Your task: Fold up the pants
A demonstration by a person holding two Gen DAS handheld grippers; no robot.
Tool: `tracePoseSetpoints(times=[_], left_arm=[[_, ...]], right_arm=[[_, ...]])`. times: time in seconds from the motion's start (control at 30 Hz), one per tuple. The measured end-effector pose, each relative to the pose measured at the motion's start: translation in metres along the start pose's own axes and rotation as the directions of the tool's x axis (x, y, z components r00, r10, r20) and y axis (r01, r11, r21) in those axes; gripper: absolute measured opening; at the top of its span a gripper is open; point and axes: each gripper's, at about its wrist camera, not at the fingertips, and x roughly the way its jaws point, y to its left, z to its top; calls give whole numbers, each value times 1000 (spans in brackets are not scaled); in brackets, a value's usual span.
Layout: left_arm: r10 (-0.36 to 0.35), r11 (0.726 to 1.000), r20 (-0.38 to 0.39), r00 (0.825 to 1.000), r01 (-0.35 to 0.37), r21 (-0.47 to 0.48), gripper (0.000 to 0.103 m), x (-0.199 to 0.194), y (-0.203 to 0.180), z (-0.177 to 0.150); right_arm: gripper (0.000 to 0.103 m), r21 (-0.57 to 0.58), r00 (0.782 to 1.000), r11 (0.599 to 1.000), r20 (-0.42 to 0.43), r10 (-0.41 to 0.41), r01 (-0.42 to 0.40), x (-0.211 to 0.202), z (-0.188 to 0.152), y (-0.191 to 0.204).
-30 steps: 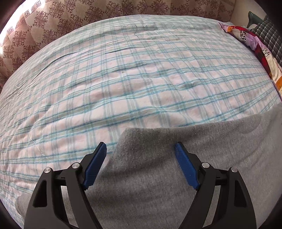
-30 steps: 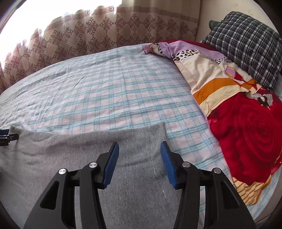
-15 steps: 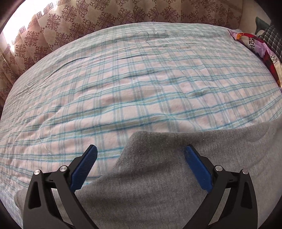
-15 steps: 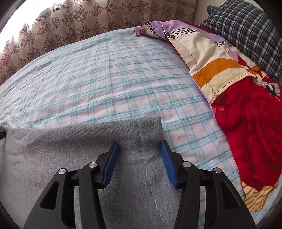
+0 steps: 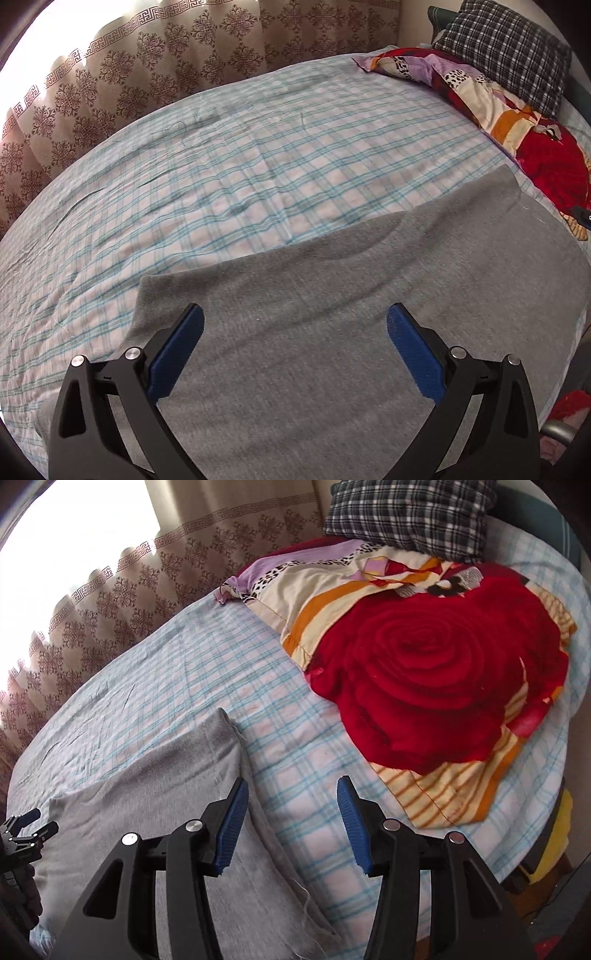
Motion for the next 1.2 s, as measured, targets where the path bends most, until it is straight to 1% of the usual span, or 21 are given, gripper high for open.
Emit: tracePoseSetpoints(times=[0.03,0.1,0.13,0.23,0.3,0.4,0.5,0.53,0.57,0.6,0.67,0.73,0.77,0.8,0.9,1.07,1.2], left_arm=[[-13,1000,-10,1000,13,3,101,2,-7,0],[-37,999,-25,999,38,11,101,3,-20,-1],[-44,999,-29,999,45,19,101,4,-27,-1],[-52,997,-36,998,54,58,101,4,-49,-2],[-59,994,-39,998,62,86,101,3,-61,-2],[-70,990,-38,997,74,120,101,0,-77,-2],[-82,986,-43,996,88,143,101,-2,-88,0],[-90,985,-49,995,96,145,101,-1,-91,2],[-97,984,-54,994,104,146,101,0,-94,4],[-102,983,-59,993,110,148,101,1,-98,6],[-123,980,-68,990,132,150,101,2,-105,10],[-144,977,-73,987,154,151,101,3,-112,15],[-156,974,-77,985,167,152,101,3,-115,18],[-170,972,-81,982,180,152,101,3,-119,21],[-201,966,-91,975,213,148,101,4,-130,30],[-268,952,-112,957,281,122,101,3,-145,47],[-318,938,-114,941,330,108,101,-1,-155,60]], right_arm=[[50,-6,1000,1000,-12,5,-5,-2,-6,-4],[54,-17,998,999,-38,39,-40,-4,-19,-7],[57,-15,996,998,-51,68,-69,-5,-25,-8],[57,0,986,988,-72,153,-153,-2,-34,-9],[57,7,981,984,-81,176,-176,4,-38,-9],[58,9,978,982,-97,187,-187,18,-43,-8],[58,4,976,979,-78,203,-204,23,-47,-7],[54,-1,974,977,-77,214,-215,23,-47,-6],[46,-4,970,973,-79,228,-229,24,-48,-5],[44,-2,968,971,-79,238,-239,24,-48,-5],[36,-6,964,967,-81,254,-256,25,-48,-4],[33,-4,959,962,-81,271,-272,25,-49,-5],[28,-2,956,959,-80,282,-283,24,-48,-5],[25,-1,955,958,-76,287,-288,23,-48,-5],[21,-38,962,962,-49,268,-270,13,-46,2],[20,-171,977,963,9,214,-209,-11,-44,31],[20,-289,981,943,49,189,-167,-31,-49,58]])
